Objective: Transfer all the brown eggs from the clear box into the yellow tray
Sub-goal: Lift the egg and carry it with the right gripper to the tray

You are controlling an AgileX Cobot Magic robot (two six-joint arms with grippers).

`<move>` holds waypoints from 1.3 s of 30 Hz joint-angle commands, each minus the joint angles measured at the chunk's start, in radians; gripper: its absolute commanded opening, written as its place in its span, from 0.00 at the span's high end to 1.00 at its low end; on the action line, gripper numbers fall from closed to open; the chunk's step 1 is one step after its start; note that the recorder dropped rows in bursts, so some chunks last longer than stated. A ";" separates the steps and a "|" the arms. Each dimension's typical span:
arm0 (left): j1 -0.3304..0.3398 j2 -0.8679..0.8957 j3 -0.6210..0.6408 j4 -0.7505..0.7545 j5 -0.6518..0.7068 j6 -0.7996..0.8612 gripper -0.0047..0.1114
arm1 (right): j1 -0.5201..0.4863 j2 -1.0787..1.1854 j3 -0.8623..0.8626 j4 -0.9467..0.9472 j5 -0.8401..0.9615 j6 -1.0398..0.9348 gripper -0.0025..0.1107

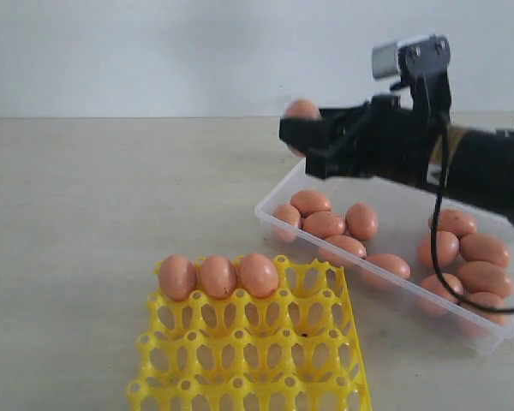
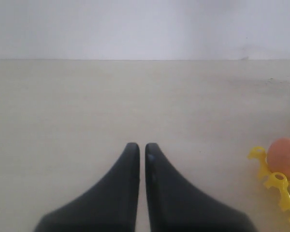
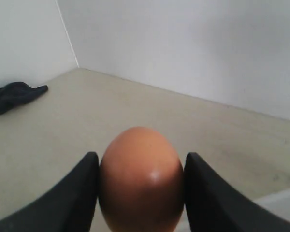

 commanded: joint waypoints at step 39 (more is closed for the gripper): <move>-0.004 -0.003 -0.002 -0.008 -0.011 -0.007 0.92 | 0.126 0.194 0.243 0.177 -0.061 -0.261 0.98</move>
